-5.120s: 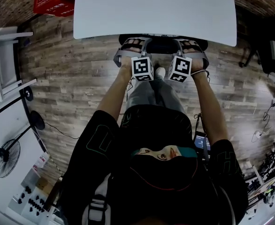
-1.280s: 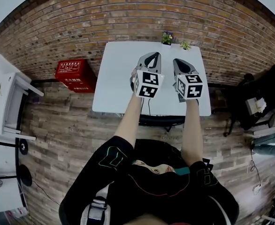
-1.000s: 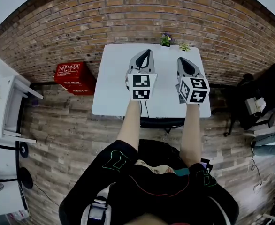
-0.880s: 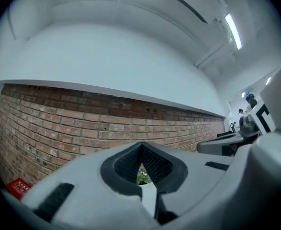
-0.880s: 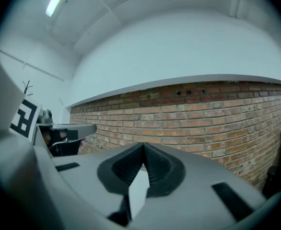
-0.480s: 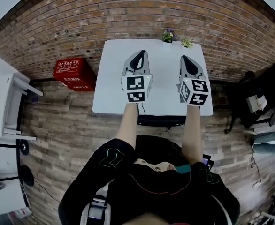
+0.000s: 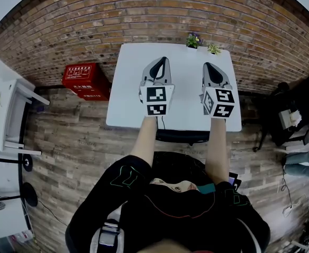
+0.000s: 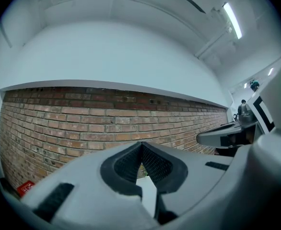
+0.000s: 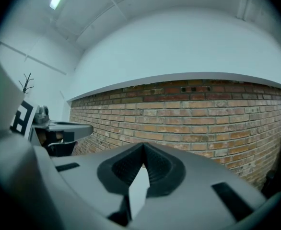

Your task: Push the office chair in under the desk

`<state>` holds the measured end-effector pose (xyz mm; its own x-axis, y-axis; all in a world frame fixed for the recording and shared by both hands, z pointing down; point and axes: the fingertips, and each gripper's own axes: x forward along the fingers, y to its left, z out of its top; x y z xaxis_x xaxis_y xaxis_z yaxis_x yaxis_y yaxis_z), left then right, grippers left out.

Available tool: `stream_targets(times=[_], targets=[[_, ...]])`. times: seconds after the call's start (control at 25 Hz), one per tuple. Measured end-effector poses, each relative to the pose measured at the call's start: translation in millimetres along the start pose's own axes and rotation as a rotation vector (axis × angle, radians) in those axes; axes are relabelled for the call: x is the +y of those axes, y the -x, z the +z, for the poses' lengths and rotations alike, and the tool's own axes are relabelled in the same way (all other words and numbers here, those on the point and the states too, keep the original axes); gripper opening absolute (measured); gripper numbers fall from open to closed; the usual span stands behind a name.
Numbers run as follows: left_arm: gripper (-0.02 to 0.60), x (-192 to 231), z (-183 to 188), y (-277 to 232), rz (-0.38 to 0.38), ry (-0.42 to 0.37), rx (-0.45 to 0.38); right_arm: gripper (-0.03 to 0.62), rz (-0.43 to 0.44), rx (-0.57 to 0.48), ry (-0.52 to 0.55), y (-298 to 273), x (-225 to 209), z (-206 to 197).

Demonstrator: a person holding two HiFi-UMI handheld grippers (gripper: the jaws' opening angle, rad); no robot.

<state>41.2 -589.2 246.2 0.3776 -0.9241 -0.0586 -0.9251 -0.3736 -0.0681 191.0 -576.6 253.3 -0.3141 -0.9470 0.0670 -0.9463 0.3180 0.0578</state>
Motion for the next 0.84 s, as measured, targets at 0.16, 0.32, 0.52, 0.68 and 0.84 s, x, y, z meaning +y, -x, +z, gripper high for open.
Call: stream_targets(times=[0.16,0.32,0.52,0.68,0.84], targets=[[0.008,1.4,-3.8,0.7,0.006,0.002,0.008,0.003,0.002,0.005,0.006,0.5,1.1,-2.8],[0.008,1.0,-7.6,0.7,0.004,0.002,0.014,0.005,0.005,0.010,0.011,0.0,0.6,-5.4],[0.008,2.1,-8.8,1.9,0.005,0.009,0.016,0.005,0.010,0.011,0.020,0.2,0.4,-4.3],[0.008,0.6,-11.7,2.7,0.003,0.013,0.020,0.005,0.012,0.011,0.021,1.2,-0.6,-6.4],[0.008,0.6,-17.3,4.1,0.001,0.021,0.026,0.004,0.019,0.011,0.024,1.5,0.2,-7.8]])
